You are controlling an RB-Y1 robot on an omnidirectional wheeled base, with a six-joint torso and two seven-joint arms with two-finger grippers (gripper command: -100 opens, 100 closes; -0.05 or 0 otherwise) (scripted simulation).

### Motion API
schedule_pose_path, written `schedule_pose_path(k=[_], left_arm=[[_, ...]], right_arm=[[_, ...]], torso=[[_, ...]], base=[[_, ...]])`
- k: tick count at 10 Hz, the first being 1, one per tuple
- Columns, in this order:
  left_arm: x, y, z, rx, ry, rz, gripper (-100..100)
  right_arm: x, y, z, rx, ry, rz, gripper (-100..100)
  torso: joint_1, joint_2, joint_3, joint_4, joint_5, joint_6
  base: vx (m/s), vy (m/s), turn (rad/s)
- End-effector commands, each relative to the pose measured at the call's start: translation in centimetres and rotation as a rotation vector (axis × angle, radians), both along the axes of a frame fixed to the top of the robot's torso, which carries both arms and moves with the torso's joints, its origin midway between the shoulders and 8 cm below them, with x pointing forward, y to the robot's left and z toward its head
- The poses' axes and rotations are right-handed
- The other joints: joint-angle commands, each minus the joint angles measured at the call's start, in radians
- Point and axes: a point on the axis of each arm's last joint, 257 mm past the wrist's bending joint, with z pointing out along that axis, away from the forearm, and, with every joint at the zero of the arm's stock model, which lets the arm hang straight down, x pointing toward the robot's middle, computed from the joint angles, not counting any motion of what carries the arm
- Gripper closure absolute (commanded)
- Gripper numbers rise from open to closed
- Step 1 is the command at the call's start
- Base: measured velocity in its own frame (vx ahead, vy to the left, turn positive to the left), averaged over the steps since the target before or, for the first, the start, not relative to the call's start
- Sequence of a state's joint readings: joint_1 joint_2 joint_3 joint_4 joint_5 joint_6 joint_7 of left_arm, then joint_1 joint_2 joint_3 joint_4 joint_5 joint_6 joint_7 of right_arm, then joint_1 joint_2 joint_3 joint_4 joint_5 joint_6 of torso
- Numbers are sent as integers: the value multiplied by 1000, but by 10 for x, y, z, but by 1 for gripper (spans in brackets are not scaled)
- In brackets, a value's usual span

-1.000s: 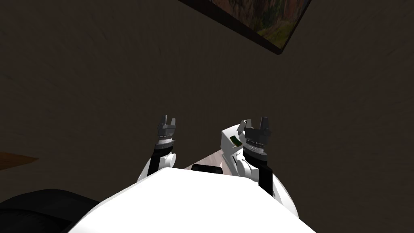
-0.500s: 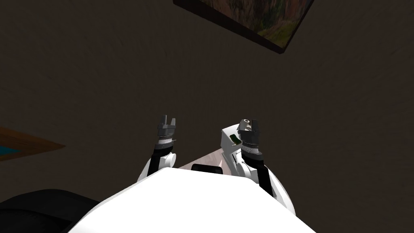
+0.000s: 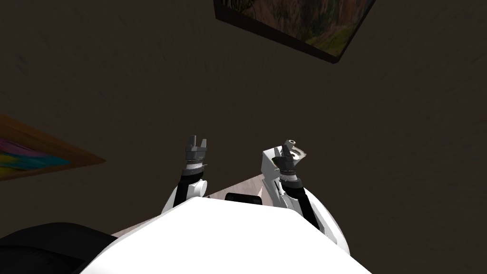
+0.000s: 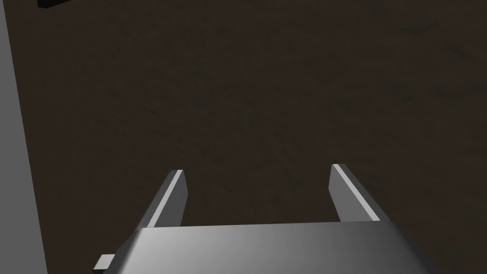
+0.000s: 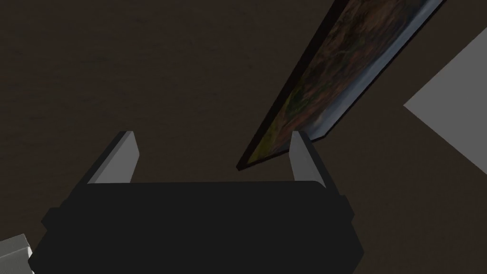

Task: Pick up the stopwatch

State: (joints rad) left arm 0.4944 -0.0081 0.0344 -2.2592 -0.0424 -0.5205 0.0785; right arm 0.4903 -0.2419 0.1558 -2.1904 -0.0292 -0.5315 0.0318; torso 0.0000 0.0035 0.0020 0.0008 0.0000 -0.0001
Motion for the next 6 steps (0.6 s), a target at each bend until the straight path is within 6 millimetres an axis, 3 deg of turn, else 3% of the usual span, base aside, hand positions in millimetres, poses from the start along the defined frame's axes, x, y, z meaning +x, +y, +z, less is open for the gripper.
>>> schedule_pose_path(k=[1, 3, 6], left_arm=[[0, 0, 0, 0, 0, 0, 0], [0, 0, 0, 0, 0, 0, 0], [0, 0, 0, 0, 0, 0, 0]], right_arm=[[3, 3, -10, -31, 20, 19, -100], [7, 17, -42, -109, 85, 67, -100], [7, 23, -63, -178, 125, 103, -100]], torso=[[0, 0, 0, 0, 0, 0], [0, -1, 0, 0, 0, 0], [0, 0, 0, 0, 0, 0]], base=[[-46, 2, 52], [-52, 6, 115], [-48, 8, 69]])
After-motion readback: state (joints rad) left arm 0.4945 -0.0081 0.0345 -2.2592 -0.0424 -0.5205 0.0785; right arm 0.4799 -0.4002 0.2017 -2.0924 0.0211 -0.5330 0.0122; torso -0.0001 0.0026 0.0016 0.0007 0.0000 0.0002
